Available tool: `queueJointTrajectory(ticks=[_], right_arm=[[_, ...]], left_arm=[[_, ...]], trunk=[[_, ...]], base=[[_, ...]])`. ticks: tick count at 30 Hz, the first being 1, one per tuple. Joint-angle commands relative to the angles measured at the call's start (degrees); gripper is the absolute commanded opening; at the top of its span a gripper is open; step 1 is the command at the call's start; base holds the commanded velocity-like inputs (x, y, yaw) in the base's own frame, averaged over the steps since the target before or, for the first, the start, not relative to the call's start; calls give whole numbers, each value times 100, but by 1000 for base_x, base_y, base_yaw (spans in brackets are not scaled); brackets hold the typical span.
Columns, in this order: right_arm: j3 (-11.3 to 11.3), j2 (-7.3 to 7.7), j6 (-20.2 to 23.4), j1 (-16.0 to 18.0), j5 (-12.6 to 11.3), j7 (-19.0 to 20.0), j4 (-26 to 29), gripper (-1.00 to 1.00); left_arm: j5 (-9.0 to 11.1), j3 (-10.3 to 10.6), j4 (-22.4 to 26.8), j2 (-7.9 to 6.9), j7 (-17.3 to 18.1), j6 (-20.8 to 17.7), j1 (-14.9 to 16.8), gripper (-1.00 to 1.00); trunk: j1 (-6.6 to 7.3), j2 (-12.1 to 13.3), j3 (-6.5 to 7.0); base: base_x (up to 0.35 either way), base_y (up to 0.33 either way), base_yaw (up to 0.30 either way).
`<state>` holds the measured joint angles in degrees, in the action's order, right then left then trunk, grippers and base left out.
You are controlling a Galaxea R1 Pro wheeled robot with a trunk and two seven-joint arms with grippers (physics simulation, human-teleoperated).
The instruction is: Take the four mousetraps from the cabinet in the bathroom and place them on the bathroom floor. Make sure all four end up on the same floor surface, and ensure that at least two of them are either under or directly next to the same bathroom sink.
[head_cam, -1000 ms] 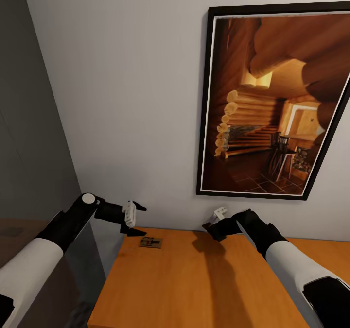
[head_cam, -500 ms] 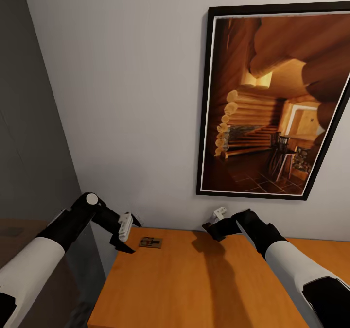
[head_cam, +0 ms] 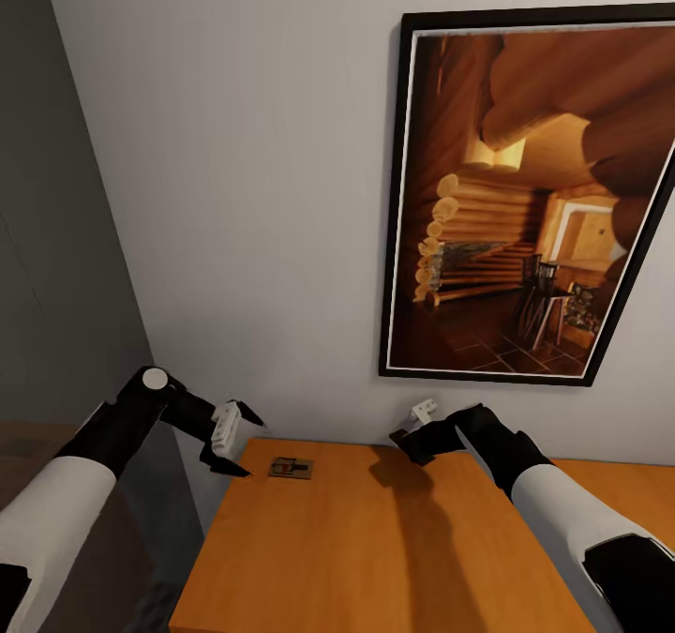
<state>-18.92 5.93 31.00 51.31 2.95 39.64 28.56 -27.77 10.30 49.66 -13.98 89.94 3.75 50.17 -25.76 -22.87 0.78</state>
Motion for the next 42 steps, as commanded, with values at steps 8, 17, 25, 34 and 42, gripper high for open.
queueJointTrajectory(ticks=[8, 17, 25, 34, 42], right_arm=[[-15, -1, 20, 1, 28, 35, 9, -100], [-15, -14, 20, 1, 30, 34, 10, -100], [-15, -55, 20, 1, 31, 26, 10, -100], [-15, -57, 24, 1, 37, 26, 9, -100], [-15, -57, 29, 1, 39, 17, -17, -100]], left_arm=[[-3, -442, -7, 18, 6, 242, 2, 100], [-1, -476, -171, 71, 6, 264, 25, 100], [-15, -476, -388, 408, 6, 189, 296, 100], [-56, -469, -395, 829, 6, 0, 352, 100], [-25, -468, -395, 816, 6, -10, 353, 100]], trunk=[[-2, -5, -3], [-2, -5, -3], [-2, -5, -3], [-2, -5, -3], [-2, -5, -3]], base=[[0, 0, 0], [0, 0, 0], [0, 0, 0], [0, 0, 0], [0, 0, 0]])
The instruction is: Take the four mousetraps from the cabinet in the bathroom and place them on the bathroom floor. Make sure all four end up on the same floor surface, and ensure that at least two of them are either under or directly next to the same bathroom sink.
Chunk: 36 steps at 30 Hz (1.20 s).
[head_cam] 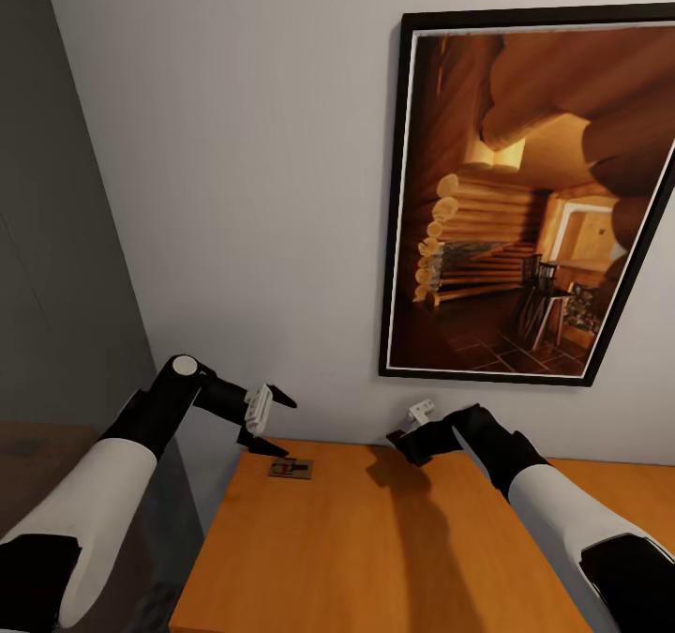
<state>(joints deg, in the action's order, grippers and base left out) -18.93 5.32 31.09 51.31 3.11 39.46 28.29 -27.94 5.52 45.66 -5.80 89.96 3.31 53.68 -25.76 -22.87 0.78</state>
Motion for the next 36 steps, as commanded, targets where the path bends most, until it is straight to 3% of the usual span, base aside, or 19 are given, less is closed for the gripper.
queueJointTrajectory(ticks=[1, 20, 23, 26, 29, 31, 36], right_arm=[[-14, 4, 20, 1, 25, 35, 2, -100], [-40, 4, 31, 1, 63, 103, -25, -100], [-291, 4, 68, 1, 78, 155, -3, -100], [-847, 4, 83, 1, 82, 431, 33, -100], [-1509, 21, 89, 1, 97, 1153, 48, -100], [-1673, 55, 89, 1, 96, 1475, 44, -100], [-1744, 87, 76, 1, 94, 2065, 62, -100]], left_arm=[[-8, 11, 4, -6, 4, 33, 2, 100], [-44, 11, 22, -26, 4, 20, 2, 100], [-45, 11, 22, -34, 4, 20, 2, 100], [-45, 8, 17, -41, 4, 20, 2, 100], [-45, 6, 15, -44, 4, 20, 2, 100], [-47, 7, 14, -44, 4, 20, 2, 100], [-58, 3, 13, -44, 4, 20, 2, 100]], trunk=[[-2, -5, -3], [-2, -5, -3], [-2, -5, -3], [-2, -5, -3], [-2, -5, -3], [-2, -5, -3], [-2, -5, -3]], base=[[0, 0, 0], [0, 0, 0], [0, 0, 0], [0, 0, 0], [0, 0, 0], [0, 0, 0], [0, 0, 0]])
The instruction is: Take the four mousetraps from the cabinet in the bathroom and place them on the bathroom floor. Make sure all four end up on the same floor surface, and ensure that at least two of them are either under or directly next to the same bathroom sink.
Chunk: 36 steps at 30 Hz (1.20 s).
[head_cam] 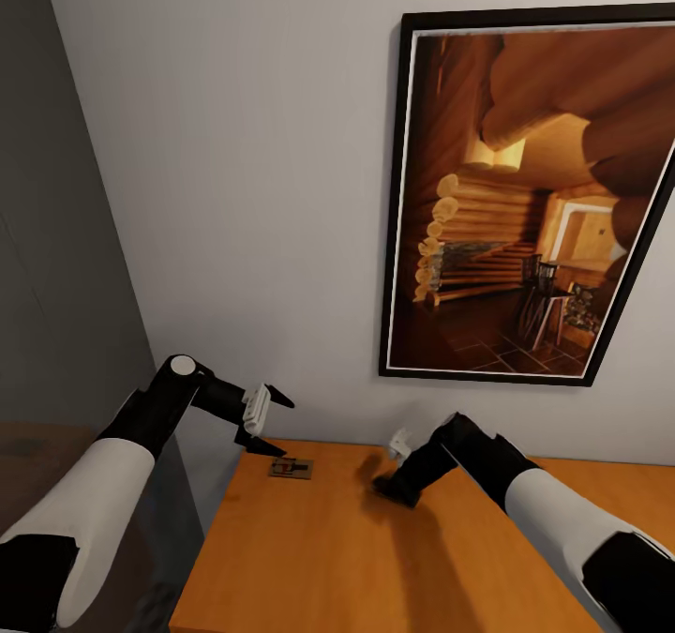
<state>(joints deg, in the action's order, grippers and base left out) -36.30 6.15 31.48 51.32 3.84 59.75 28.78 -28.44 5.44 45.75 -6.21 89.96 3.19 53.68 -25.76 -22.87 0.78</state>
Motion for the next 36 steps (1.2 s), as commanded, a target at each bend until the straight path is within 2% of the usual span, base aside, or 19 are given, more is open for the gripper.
queueJointTrajectory(ticks=[1, 7, 10, 12, 14, 17, 21, 26, 36], right_arm=[[-4, 4, 27, 1, 20, 96, 25, -100], [15, 87, 40, 1, -21, 445, 687, -100], [51, 286, 74, 1, -41, 911, 1066, -100], [148, 430, 112, 1, -41, 1232, 1218, -100], [380, 582, 155, 1, -41, 1546, 1372, -100], [660, 690, 182, 1, -44, 1739, 1462, -100], [745, 751, 192, 1, -64, 1849, 1461, -100], [750, 714, 187, -11, -59, 2357, 1471, -100], [788, 737, 398, -13, -203, 2427, 1467, -100]], left_arm=[[-9, 11, 4, -3, 4, 33, 2, 100], [-12, 10, 4, 4, 4, 33, 2, 100], [-12, 10, -2, 5, 4, 33, 2, 100], [-12, 10, -3, 6, 4, 33, 2, 100], [-12, 12, -4, 6, 4, 33, 2, 100], [-12, 11, -4, 12, 4, 29, 2, 100], [-12, 10, -4, 14, 4, 25, 2, 100], [-12, 17, -4, 54, 4, 24, 2, 100], [-12, 19, -4, 47, 4, 24, 2, 100]], trunk=[[-2, -5, -3], [-2, -5, -3], [-2, -5, -3], [-2, -5, -3], [-2, -5, -3], [-2, -5, -3], [-2, -5, -3], [-2, -5, -3], [-2, -5, -3]], base=[[0, 0, 0], [0, 0, 0], [0, 0, 0], [0, 0, 0], [0, 0, 0], [0, 0, 0], [0, 0, 0], [0, 0, 0], [0, 0, 0]])
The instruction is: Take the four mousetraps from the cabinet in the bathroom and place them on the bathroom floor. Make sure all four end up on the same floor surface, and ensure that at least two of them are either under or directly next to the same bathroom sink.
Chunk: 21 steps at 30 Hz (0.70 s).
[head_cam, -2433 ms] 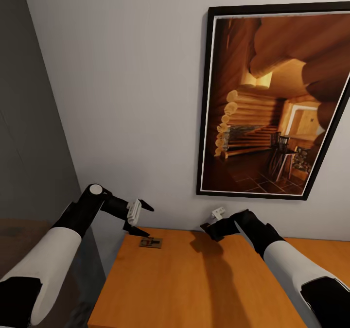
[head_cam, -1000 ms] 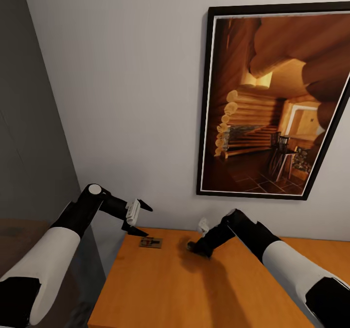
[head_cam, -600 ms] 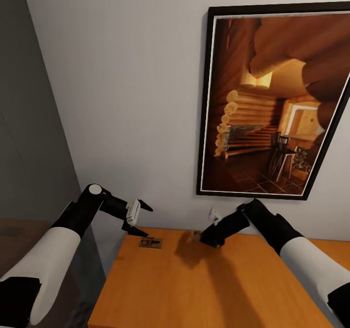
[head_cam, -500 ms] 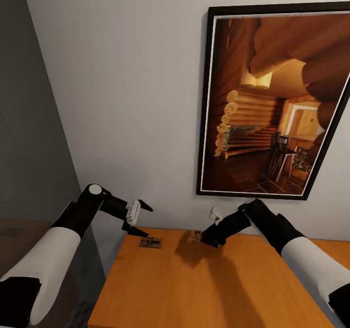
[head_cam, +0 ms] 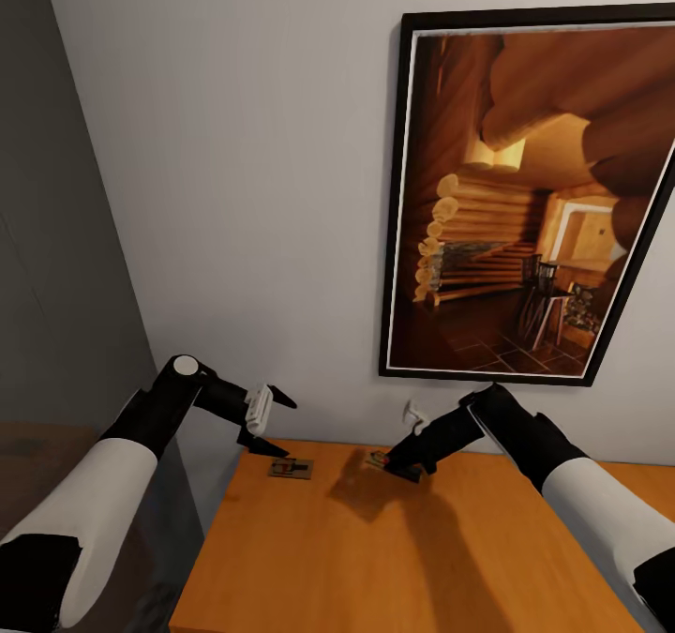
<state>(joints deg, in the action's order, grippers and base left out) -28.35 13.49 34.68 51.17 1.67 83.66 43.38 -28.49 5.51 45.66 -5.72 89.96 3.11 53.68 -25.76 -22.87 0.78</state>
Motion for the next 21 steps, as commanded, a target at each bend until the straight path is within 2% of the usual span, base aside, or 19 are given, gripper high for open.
queueJointTrajectory(ticks=[1, 5, 8, 10, 21], right_arm=[[-2, 6, 111, 1, 12, 33, 5, -100], [95, 12, 161, 0, 9, 4, 4, -100], [401, 13, 171, 2, 31, -10, 0, -100], [529, 21, 172, 4, 43, -14, -8, -100], [592, 23, 171, 2, 112, -26, -1, -100]], left_arm=[[-8, 11, 4, -3, 4, 32, 2, 100], [-8, 11, 4, 4, 4, 32, 2, 100], [-8, 11, 4, -5, 4, 32, 2, 100], [-8, 11, 4, -7, 4, 32, 2, 100], [-8, 11, 4, 0, 4, 32, 2, 100]], trunk=[[-2, -5, -3], [-2, -5, -3], [-2, -5, -3], [-2, -5, -3], [-2, -5, -3]], base=[[0, 0, 0], [0, 0, 0], [0, 0, 0], [0, 0, 0], [0, 0, 0]])
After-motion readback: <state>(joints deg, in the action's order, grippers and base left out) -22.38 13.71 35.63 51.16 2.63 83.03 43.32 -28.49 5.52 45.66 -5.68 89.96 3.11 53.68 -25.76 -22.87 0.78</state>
